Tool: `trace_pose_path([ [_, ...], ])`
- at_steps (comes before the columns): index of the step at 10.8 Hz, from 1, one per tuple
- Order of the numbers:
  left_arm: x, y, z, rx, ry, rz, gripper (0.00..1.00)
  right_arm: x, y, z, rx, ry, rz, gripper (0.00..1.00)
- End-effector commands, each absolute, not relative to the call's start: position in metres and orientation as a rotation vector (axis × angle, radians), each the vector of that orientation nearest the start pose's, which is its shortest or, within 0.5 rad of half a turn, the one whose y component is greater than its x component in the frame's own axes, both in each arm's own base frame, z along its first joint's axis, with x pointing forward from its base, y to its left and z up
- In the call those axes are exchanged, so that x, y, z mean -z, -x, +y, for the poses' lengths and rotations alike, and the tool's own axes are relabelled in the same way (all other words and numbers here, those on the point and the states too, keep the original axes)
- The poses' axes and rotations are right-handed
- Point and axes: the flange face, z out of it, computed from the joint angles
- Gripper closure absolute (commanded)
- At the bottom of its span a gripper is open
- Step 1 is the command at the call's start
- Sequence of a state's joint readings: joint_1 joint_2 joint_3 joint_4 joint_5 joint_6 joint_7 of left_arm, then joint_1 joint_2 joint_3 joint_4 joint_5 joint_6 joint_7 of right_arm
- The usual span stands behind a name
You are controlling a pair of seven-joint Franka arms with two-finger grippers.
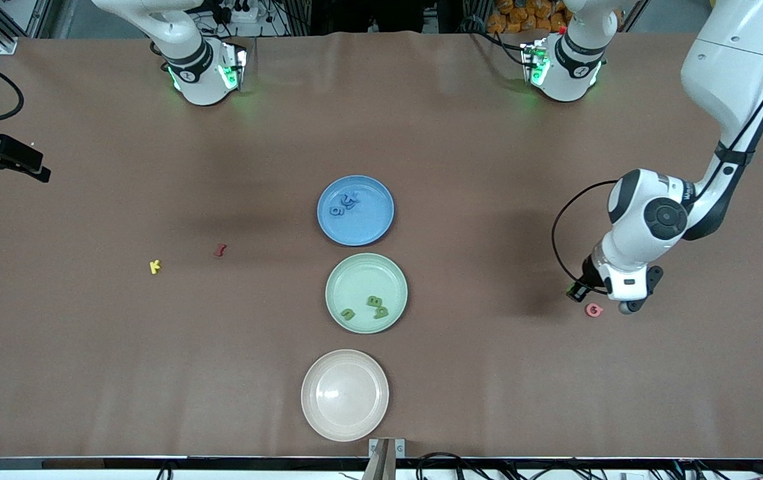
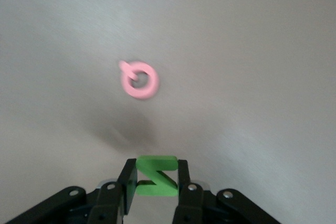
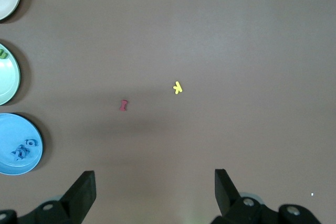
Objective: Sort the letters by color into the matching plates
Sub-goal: 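Grasp the green S with the left gripper while the right gripper withdraws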
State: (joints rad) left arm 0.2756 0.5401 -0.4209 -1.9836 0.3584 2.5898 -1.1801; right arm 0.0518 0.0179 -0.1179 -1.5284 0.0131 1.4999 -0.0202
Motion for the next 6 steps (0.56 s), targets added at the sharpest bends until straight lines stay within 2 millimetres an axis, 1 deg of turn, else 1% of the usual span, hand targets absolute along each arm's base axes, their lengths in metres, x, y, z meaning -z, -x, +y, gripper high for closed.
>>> trace_pose_path([
  [1,-0.232,-0.622,-0.141,0.190,2.983,-1.291,1.00,-0.631,-0.548,-0.027,-0.084,3.135,0.043,0.00],
  [2,-0.240,-0.632,-0.160,0.187,2.987,-1.384,1.00,-0.632,-0.548,-0.027,-0.081,3.132,0.045,0.00],
  [3,-0.246,-0.641,-0.188,0.173,3.007,-1.452,1.00,-0.631,-0.548,-0.026,-0.083,3.130,0.045,0.00],
  [4,-0.255,-0.650,-0.212,0.167,3.020,-1.522,1.00,-0.631,-0.549,-0.028,-0.069,3.134,0.048,0.00],
  [5,-0.261,-0.654,-0.235,0.157,3.025,-1.584,1.00,-0.630,-0.550,-0.030,-0.068,3.142,0.053,0.00],
  [6,-0.265,-0.653,-0.263,0.138,3.026,-1.639,1.00,-0.630,-0.550,-0.034,-0.068,3.143,0.065,0.00],
])
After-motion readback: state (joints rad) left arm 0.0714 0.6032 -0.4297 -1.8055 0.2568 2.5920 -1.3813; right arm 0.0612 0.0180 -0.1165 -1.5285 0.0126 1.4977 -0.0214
